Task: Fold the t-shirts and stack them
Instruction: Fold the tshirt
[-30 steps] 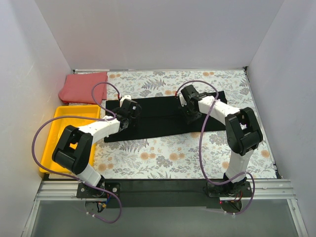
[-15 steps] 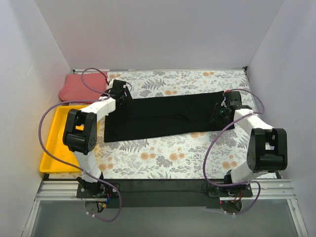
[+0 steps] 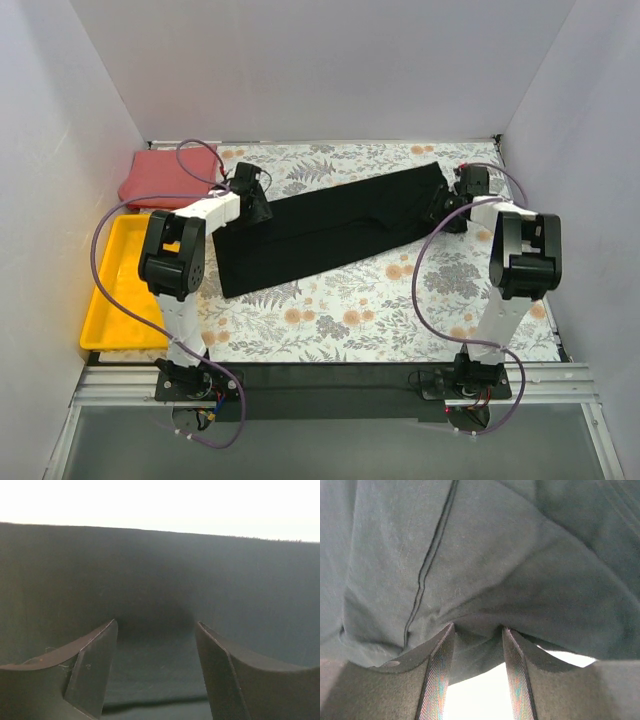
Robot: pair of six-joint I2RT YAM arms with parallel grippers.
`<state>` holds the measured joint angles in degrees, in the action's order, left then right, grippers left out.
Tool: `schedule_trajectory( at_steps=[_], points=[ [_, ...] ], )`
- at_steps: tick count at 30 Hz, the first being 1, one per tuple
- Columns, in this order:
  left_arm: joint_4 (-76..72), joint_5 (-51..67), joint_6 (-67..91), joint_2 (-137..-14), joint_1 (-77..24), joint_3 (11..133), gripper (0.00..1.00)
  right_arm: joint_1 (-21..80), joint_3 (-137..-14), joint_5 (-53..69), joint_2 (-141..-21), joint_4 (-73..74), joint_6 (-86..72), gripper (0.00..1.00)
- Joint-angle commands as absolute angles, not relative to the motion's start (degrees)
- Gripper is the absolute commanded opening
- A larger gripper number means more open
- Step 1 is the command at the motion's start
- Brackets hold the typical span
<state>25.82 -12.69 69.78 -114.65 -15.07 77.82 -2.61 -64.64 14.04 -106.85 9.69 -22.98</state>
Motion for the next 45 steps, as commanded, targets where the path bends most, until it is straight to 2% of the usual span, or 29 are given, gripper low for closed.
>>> schedule_trajectory(
  at_steps=[1, 5, 10, 14, 17, 22, 28, 36, 40, 45],
  points=[
    [40.78, -2.66, 73.56, -112.6, -15.2, 67.96, 0.62, -3.08, -73.98, 15.54, -116.35, 7.12, -18.2, 0.51],
    [42.8, 4.82, 74.09, -105.22, -19.85, 58.64, 0.62, -3.08, -89.09, 21.69, -128.39, 9.4, -17.14, 0.51],
    [45.88, 11.31, 73.03, -100.29, -33.91, 50.73, 0.62, -1.94, -104.57, 31.1, -138.49, 9.4, -15.56, 0.52],
    [45.88, 17.3, 73.91, -98.88, -40.86, 52.98, 0.63, -0.88, -110.74, 34.19, -140.27, 9.58, -14.85, 0.53],
    [46.93, 16.1, 74.7, -97.91, -42.54, 57.81, 0.68, -0.88, -107.68, 32.18, -135.54, 9.49, -14.86, 0.54],
    [50.18, 8.01, 77.25, -93.7, -42.45, 64.59, 0.71, -0.44, -93.45, 25.85, -120.72, 8.44, -12.75, 0.56],
    [46.94, 2.29, 76.38, -91.58, -38.59, 63.47, 0.71, 3.33, -78.51, 24.69, -109.0, 4.94, -14.76, 0.55],
    [40.17, 4.65, 75.5, -96.59, -35.51, 59.15, 0.57, 7.21, -76.29, 25.75, -113.81, -2.63, -25.03, 0.43],
    [39.82, 7.37, 76.73, -98.96, -35.59, 59.68, 0.53, 6.77, -78.13, 25.05, -118.81, -3.87, -24.35, 0.41],
    [38.67, 16.32, 77.17, -102.56, -35.59, 61.95, 0.5, 4.05, -82.17, 26.8, -124.53, -3.69, -21.8, 0.41]
  ],
)
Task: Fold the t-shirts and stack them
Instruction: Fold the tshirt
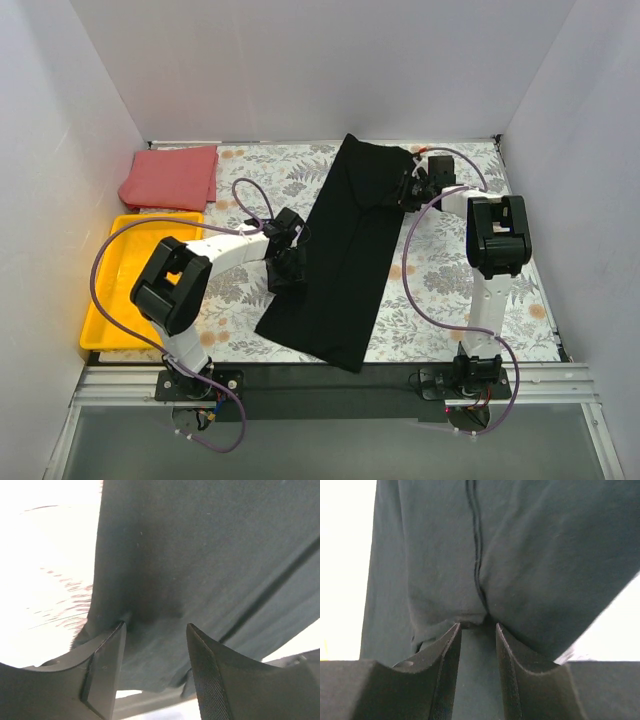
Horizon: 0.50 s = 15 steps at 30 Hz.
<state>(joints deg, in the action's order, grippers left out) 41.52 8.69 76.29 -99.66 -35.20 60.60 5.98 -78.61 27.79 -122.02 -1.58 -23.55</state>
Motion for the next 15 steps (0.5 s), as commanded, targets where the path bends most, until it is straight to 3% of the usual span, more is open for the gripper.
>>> schedule_trajectory(
  at_steps=[1, 9, 15],
  points=[
    [38.41, 17.65, 76.91, -103.79, -35.77, 62.48, 0.5, 2.91, -84.35, 27.24, -125.59, -3.52, -21.45, 0.41],
    [39.81, 25.57, 75.32, -109.95, -37.79, 69.69, 0.51, -2.11, -99.39, 31.2, -134.3, 3.42, -17.58, 0.44],
    [42.0, 23.48, 76.37, -104.26, -38.58, 72.16, 0.67, -2.02, -95.66, 28.93, -124.39, 8.87, -15.3, 0.54]
  ],
)
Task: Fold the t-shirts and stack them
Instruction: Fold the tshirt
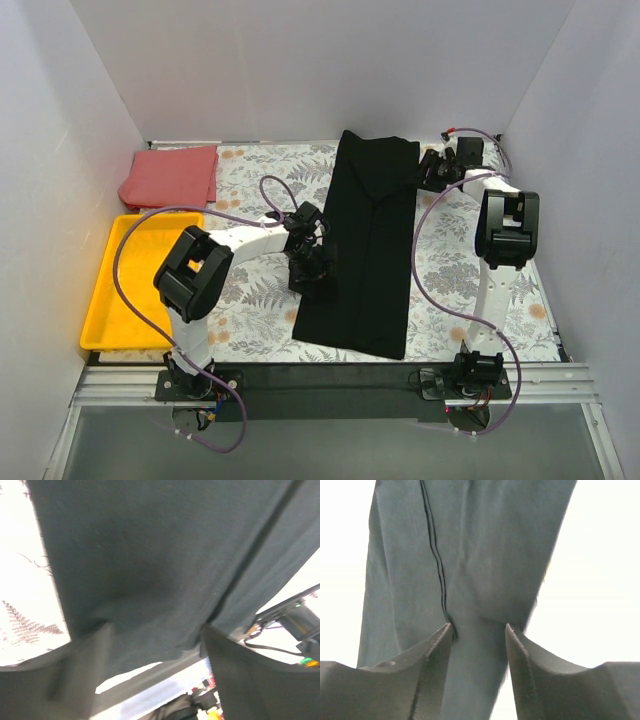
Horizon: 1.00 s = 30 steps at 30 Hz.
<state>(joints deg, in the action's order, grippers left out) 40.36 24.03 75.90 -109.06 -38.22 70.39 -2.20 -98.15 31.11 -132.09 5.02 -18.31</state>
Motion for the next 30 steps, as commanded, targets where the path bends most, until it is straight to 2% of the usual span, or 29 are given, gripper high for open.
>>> schedule_trajectory(
  at_steps=[1, 4, 6, 9, 12, 13, 19, 25, 30],
  points=[
    [42.62, 21.38, 76.81, -102.85, -38.58, 72.25, 0.79, -1.76, -93.28, 27.0, -119.23, 9.57, -14.86, 0.56],
    [46.31, 9.78, 77.96, -96.69, -38.58, 72.42, 0.93, -0.62, -83.61, 21.91, -107.29, 15.11, -14.33, 0.61],
    [48.77, 2.68, 78.48, -93.27, -38.58, 71.03, 0.95, -0.09, -77.64, 18.13, -100.93, 20.0, -14.24, 0.65],
    [49.83, -2.08, 78.14, -86.94, -38.58, 66.3, 0.95, 6.3, -66.48, 9.78, -90.29, 28.87, -14.24, 0.66],
    [50.19, -2.81, 78.05, -82.19, -38.67, 60.41, 0.92, 11.92, -59.35, 4.06, -80.36, 34.88, -15.11, 0.66],
    [50.1, -2.64, 78.13, -80.61, -38.76, 58.81, 0.91, 13.35, -53.41, 2.04, -74.5, 36.89, -16.07, 0.66],
    [49.31, -0.45, 80.24, -76.82, -40.86, 51.25, 0.87, 21.79, -37.11, 5.52, -55.14, 43.32, -26.36, 0.66],
    [47.38, 1.84, 82.97, -77.17, -44.38, 48.61, 0.81, 27.68, -25.67, 9.93, -47.46, 46.06, -32.6, 0.63],
    [45.35, 3.16, 84.46, -80.76, -46.93, 48.34, 0.73, 30.75, -24.87, 10.81, -52.63, 43.61, -33.04, 0.6]
  ],
)
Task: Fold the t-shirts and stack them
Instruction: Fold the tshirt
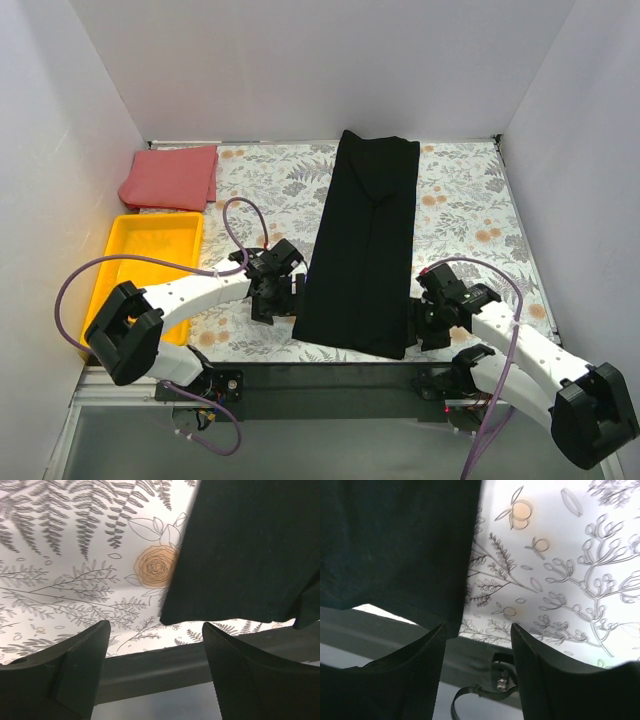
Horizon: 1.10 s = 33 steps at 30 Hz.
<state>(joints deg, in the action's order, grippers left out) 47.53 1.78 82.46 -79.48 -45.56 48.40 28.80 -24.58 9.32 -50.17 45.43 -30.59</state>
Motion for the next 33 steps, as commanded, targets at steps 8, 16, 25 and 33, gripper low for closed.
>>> schedule_trajectory(
  at_steps=[8, 16, 25, 33],
  points=[
    [45.0, 2.55, 85.08, -84.9, -49.39, 50.1, 0.68, 38.58, -27.86, 6.07, -58.0, 42.1, -38.75, 0.6],
    [45.09, 1.85, 85.25, -86.66, -50.45, 50.63, 0.66, 45.96, -31.73, 0.35, -66.96, 42.89, -42.45, 0.57],
    [45.09, 1.58, 85.43, -88.15, -51.42, 51.06, 0.66, 49.31, -34.37, -2.55, -72.77, 44.12, -43.16, 0.42],
    [45.97, 0.71, 85.96, -88.59, -52.56, 52.12, 0.65, 49.39, -33.49, -2.63, -71.64, 44.56, -43.07, 0.03]
  ],
)
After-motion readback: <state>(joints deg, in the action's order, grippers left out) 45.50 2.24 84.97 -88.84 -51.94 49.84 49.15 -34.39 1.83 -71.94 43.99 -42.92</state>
